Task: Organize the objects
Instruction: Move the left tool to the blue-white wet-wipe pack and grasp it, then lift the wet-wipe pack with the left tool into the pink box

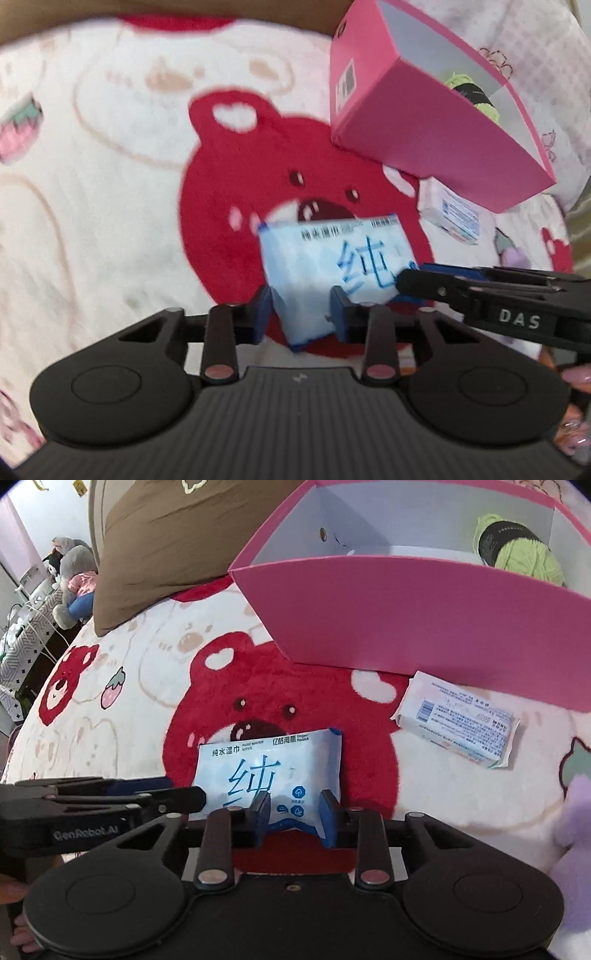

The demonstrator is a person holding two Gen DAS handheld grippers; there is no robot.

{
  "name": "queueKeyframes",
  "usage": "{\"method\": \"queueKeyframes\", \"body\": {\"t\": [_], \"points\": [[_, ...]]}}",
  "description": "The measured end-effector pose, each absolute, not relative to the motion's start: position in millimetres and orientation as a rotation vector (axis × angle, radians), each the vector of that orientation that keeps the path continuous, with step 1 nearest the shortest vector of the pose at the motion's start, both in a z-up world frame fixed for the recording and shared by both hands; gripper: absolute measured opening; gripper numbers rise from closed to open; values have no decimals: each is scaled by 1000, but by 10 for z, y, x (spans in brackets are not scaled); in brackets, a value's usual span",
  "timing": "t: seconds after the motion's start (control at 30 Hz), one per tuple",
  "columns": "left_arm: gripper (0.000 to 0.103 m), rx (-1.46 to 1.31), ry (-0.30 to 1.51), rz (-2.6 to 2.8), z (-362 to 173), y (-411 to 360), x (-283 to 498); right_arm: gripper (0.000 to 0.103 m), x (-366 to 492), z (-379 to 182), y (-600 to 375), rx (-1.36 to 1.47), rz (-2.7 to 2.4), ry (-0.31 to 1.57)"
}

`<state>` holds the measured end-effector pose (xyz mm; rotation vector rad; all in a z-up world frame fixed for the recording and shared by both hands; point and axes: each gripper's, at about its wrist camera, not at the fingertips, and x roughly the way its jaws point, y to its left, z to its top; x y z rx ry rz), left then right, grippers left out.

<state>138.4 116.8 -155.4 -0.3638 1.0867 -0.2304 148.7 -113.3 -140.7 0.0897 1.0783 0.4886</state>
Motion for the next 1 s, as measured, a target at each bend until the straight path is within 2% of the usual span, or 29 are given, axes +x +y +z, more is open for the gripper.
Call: {"method": "queueKeyframes", "body": {"t": [0.17, 0.23, 0.27, 0.43, 0.5, 0.67, 1.0], "points": [[31, -366, 1092, -228, -1625, 1127, 1362, 31, 1395, -1495, -1006, -35, 452, 1051], [33, -363, 1088, -218, -1640, 1115, 1352, 42, 1382, -1536, -998, -54, 421, 1033], [34, -358, 1084, -218, -1644, 1109, 1349, 52, 1392, -1565, -1025, -38, 400, 1033], [36, -389, 1069, -236, -1685, 1128, 1381, 55, 1447, -1653, -1200, 86, 425, 1056], [34, -397, 1067, -242, -1681, 1129, 1396, 46, 1441, -1692, -1235, 123, 473, 1065], [33, -394, 1043, -254, -1678, 1079, 1377, 37, 1339, -1692, -1089, 43, 504, 1027], [32, -431, 1007, -222, -1640, 1040, 1395, 34, 1277, -1732, -1132, 59, 507, 985]]}}
